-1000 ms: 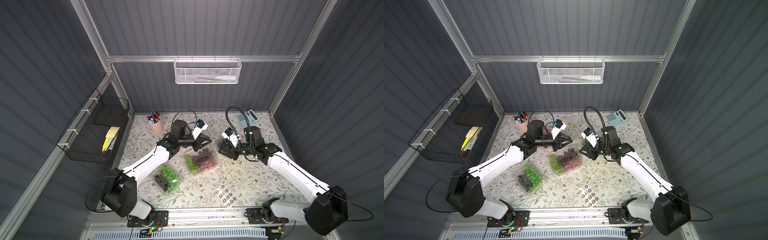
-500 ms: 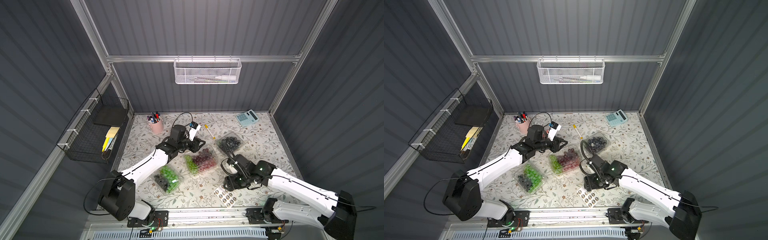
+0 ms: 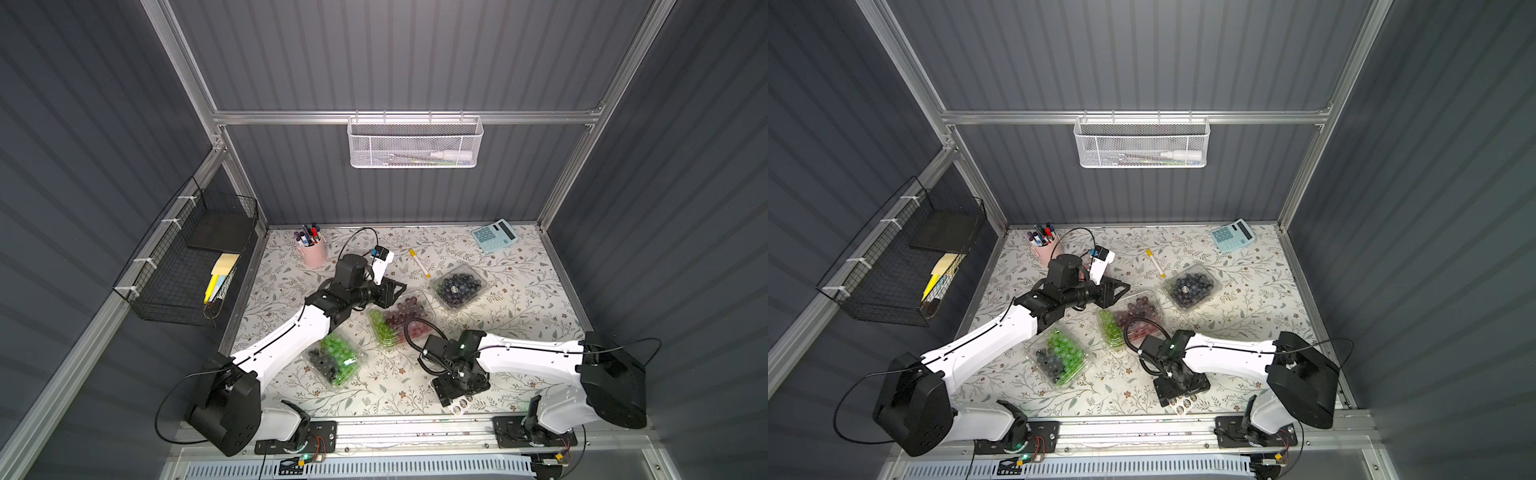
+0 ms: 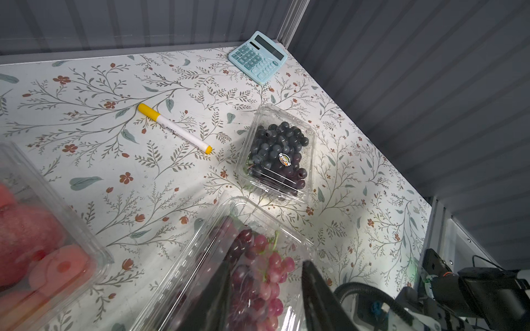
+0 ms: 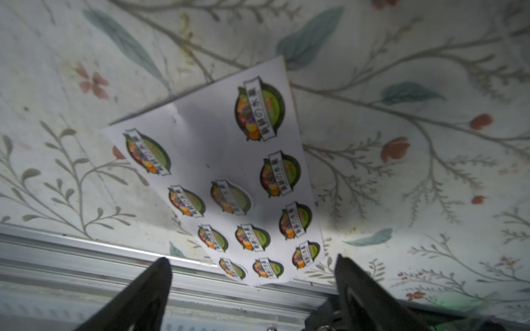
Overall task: Label fruit boxes
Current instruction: Pick up the label sticker from the center of the board.
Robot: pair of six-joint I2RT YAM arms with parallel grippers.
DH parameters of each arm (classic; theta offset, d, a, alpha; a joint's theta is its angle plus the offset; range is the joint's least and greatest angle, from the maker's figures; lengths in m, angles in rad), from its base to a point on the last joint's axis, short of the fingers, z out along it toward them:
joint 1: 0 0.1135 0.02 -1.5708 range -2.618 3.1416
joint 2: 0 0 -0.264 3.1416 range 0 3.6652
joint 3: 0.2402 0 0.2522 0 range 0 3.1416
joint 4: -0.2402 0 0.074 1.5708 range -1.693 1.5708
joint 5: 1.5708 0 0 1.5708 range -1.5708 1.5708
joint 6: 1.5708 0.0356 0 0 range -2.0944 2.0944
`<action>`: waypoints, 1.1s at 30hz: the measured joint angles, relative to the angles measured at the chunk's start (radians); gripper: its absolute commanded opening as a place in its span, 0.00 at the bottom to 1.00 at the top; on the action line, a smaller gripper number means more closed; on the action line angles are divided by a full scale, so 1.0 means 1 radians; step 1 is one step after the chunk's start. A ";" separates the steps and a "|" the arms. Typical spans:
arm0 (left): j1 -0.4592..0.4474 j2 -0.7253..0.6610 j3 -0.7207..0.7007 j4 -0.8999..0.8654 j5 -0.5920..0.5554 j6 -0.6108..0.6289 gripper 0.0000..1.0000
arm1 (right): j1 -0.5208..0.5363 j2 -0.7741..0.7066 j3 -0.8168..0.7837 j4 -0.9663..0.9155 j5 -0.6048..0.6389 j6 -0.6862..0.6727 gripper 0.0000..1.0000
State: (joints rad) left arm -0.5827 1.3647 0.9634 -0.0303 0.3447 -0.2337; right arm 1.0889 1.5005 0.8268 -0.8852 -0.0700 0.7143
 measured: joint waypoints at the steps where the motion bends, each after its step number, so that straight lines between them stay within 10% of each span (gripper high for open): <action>1: 0.000 -0.002 -0.001 0.000 -0.001 -0.001 0.44 | 0.004 0.008 0.000 0.005 0.001 -0.001 0.98; 13: 0.000 -0.014 -0.010 0.000 -0.005 -0.015 0.45 | 0.011 0.016 -0.043 0.114 0.062 -0.007 0.88; 21: 0.000 -0.024 -0.010 0.000 -0.005 -0.015 0.45 | 0.014 -0.004 -0.066 0.145 0.079 0.005 0.56; 33: 0.000 -0.024 -0.019 0.001 -0.005 -0.015 0.45 | 0.025 -0.129 -0.169 0.219 0.138 0.014 0.38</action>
State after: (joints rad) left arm -0.5827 1.3403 0.9447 -0.0292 0.3397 -0.2485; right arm 1.1137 1.3720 0.6582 -0.6666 0.0677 0.7280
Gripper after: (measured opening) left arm 0.450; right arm 0.398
